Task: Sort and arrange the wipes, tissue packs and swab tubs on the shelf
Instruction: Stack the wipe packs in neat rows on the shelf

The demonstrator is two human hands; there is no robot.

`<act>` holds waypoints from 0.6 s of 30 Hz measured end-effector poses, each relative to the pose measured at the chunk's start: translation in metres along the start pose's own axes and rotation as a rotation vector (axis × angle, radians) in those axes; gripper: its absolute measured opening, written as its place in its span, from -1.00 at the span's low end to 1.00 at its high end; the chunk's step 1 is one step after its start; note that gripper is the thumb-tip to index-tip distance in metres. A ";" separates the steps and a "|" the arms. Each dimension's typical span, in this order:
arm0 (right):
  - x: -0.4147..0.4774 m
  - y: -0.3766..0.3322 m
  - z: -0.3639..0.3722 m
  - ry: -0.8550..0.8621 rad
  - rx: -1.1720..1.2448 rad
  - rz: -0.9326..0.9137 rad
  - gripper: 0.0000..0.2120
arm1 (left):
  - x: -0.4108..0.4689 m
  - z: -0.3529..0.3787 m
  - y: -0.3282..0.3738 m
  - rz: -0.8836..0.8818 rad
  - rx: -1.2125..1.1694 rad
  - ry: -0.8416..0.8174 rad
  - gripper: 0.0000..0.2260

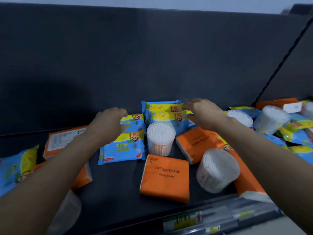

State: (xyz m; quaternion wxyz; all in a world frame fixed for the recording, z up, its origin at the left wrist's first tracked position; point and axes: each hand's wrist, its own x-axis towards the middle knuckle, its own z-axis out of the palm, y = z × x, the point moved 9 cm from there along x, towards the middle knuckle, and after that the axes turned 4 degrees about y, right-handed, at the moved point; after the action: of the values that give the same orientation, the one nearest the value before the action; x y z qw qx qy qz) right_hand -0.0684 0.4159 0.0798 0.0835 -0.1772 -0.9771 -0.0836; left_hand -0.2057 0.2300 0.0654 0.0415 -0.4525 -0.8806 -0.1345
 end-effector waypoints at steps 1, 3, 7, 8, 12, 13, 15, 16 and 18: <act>-0.007 0.007 -0.002 -0.007 0.018 0.025 -0.66 | 0.000 -0.008 0.011 0.047 -0.054 0.064 -0.71; -0.019 0.020 -0.005 -0.025 0.038 0.067 -0.65 | -0.002 -0.023 0.034 0.129 -0.152 0.167 -0.76; -0.045 0.053 -0.008 -0.024 0.066 0.148 -0.67 | -0.008 -0.035 0.088 0.269 -0.267 0.223 -0.79; -0.051 0.060 -0.009 -0.020 0.068 0.158 -0.68 | -0.008 -0.036 0.101 0.285 -0.270 0.224 -0.79; -0.074 0.090 -0.013 -0.027 0.061 0.192 -0.69 | -0.004 -0.026 0.149 0.312 -0.279 0.196 -0.77; -0.078 0.096 -0.014 -0.027 0.062 0.190 -0.67 | -0.003 -0.021 0.160 0.318 -0.286 0.182 -0.78; -0.084 0.105 -0.011 -0.047 0.090 0.171 -0.64 | 0.002 -0.005 0.182 0.332 -0.273 0.104 -0.75; -0.087 0.109 -0.007 -0.069 0.115 0.158 -0.64 | 0.004 0.007 0.191 0.337 -0.234 0.035 -0.71; -0.093 0.118 0.002 -0.131 0.158 0.137 -0.66 | 0.009 0.033 0.206 0.323 -0.122 -0.120 -0.58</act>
State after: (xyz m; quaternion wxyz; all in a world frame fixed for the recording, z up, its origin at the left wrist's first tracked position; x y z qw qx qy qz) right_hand 0.0597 0.4940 0.0756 0.0387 -0.2412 -0.9696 0.0115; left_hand -0.0434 0.3604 0.0769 -0.0175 -0.5970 -0.7874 -0.1522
